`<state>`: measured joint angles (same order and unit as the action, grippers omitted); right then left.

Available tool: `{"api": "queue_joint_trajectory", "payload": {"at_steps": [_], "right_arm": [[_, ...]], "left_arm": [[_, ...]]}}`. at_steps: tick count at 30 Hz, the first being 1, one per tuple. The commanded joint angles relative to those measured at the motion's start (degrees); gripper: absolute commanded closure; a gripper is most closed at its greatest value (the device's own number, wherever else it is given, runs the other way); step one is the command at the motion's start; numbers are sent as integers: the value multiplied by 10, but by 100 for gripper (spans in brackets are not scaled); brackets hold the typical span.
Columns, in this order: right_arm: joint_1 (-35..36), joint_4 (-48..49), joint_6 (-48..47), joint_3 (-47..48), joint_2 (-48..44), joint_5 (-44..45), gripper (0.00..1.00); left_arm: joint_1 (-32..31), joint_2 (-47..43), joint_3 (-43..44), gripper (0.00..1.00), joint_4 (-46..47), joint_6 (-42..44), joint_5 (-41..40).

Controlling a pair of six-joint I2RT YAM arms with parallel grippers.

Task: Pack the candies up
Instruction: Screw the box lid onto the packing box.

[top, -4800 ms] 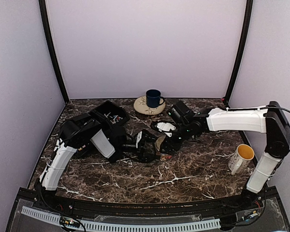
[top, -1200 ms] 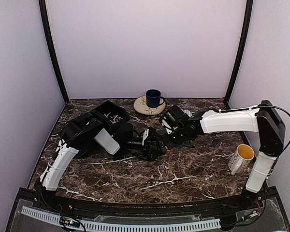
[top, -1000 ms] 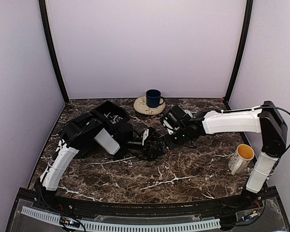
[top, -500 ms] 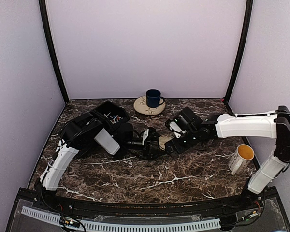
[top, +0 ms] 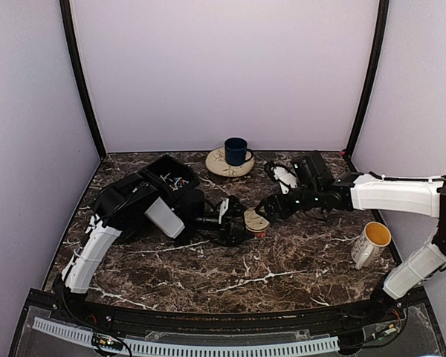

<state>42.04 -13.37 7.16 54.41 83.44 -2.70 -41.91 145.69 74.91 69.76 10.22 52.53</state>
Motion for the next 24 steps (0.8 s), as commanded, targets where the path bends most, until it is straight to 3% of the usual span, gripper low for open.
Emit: {"api": "queue_joint_trajectory", "payload": {"at_steps": [1, 8, 24], "right_arm": [[-36, 106, 26, 21, 51, -81, 10], [-69, 171, 64, 50, 137, -171, 29], [-85, 216, 72, 59, 197, -235, 44]], "left_arm": [[-4, 91, -43, 14, -136, 54, -13], [-4, 90, -43, 14, -133, 52, -11], [-5, 90, -39, 14, -136, 52, -7]]}}
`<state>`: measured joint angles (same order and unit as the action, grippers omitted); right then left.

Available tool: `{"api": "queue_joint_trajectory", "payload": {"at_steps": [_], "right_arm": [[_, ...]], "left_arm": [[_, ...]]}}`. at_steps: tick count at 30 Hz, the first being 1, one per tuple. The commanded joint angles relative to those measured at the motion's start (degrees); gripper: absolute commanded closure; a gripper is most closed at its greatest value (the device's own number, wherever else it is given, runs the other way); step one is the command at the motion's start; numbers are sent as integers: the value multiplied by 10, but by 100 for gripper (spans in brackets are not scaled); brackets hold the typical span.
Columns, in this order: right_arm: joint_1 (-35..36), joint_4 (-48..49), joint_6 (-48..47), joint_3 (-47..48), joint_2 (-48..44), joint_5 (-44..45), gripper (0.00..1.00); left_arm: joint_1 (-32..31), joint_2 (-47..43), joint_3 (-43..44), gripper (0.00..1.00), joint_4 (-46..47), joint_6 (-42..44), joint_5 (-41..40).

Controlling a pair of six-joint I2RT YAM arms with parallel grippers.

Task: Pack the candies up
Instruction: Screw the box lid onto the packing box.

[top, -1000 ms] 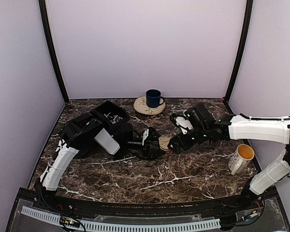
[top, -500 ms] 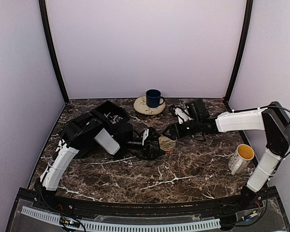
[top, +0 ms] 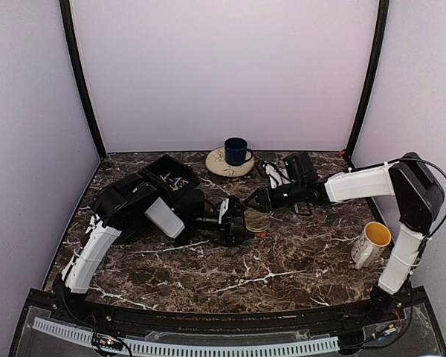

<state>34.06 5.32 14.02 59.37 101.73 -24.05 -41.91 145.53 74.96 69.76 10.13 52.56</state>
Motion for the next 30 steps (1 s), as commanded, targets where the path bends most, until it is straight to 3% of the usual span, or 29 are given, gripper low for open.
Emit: {"api": "queue_joint_trajectory", "payload": {"at_steps": [1, 13, 30], "right_arm": [[-6, 33, 4, 6, 16, -23, 44], [-9, 46, 10, -21, 16, -57, 53], [-15, 38, 2, -42, 0, -58, 54]], "left_arm": [[-4, 92, -39, 14, -137, 53, -7], [-4, 94, -35, 14, -140, 53, -7], [-4, 96, -32, 14, -144, 53, -5]]}}
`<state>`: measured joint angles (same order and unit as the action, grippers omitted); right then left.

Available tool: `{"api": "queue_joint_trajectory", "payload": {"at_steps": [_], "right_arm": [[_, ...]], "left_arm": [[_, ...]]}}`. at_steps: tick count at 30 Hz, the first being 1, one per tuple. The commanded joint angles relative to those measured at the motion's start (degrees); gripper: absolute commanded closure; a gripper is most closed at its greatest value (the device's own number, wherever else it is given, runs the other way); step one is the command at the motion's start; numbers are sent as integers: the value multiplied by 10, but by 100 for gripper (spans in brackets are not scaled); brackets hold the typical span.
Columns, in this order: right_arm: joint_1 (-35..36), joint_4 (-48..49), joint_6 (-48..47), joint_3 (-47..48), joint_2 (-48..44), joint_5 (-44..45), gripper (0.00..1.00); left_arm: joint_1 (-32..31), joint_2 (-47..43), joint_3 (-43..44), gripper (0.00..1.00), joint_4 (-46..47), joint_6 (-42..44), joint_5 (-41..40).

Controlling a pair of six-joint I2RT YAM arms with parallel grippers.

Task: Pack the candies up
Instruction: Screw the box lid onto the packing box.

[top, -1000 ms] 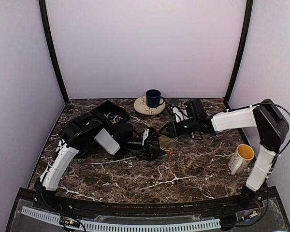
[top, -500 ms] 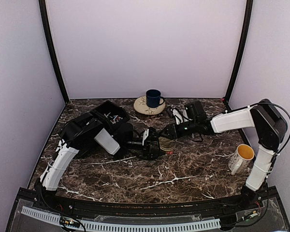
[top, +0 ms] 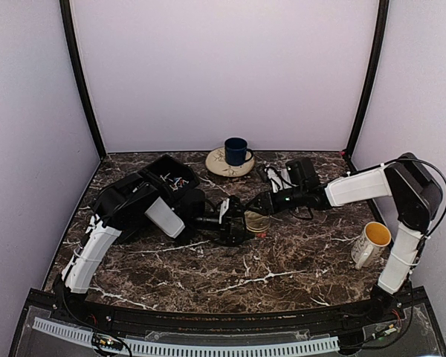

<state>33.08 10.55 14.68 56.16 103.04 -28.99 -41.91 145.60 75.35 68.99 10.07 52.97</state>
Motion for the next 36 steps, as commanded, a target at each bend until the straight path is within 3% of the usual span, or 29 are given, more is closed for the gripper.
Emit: {"api": "queue_joint_trajectory", "payload": {"at_steps": [1, 12, 22, 30, 36], "right_arm": [[-7, -14, -5, -11, -14, -8, 54], [-18, -18, -16, -22, -27, -14, 55], [-19, -24, -19, -50, -42, -27, 76], [-18, -34, -25, -91, -82, 4, 77], [-14, -36, -22, -122, -111, 10, 84]], "left_arm": [[-4, 96, -35, 14, -136, 54, -9], [-4, 97, -35, 14, -136, 56, -8], [-4, 97, -35, 15, -137, 56, -8], [-4, 97, -35, 16, -136, 55, -10], [-5, 95, -35, 25, -138, 56, -14]]}}
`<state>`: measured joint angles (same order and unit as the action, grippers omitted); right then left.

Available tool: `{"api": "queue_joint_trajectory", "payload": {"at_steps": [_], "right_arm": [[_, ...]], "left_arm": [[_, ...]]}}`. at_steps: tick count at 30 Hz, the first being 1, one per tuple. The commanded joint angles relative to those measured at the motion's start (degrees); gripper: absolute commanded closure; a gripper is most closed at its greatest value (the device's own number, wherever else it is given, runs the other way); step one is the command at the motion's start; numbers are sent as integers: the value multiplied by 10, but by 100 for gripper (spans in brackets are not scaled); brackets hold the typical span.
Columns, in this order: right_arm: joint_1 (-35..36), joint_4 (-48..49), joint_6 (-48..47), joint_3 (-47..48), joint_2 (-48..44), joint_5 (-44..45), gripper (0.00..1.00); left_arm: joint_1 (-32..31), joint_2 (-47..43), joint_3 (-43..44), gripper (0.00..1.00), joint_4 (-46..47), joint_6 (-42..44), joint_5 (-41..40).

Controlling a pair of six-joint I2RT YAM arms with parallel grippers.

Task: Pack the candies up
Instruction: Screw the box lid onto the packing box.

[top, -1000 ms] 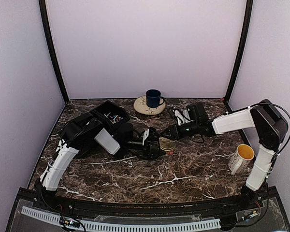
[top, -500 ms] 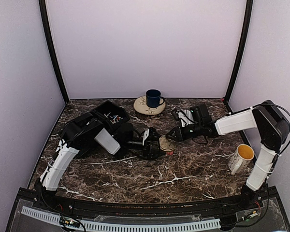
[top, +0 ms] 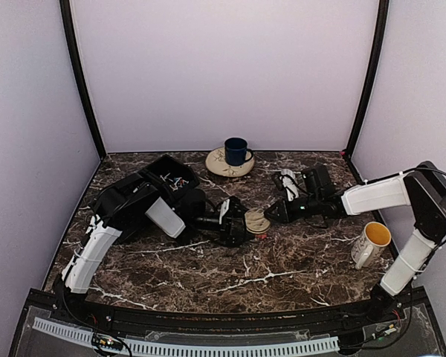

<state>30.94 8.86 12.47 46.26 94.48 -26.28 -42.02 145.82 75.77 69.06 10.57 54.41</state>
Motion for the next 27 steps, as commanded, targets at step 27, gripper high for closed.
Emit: {"api": "queue_joint_trajectory", "payload": {"at_steps": [27], "right_arm": [[100, -141, -54, 43, -152, 120, 82]], "left_arm": [[-4, 94, -35, 28, -142, 46, -22]]}}
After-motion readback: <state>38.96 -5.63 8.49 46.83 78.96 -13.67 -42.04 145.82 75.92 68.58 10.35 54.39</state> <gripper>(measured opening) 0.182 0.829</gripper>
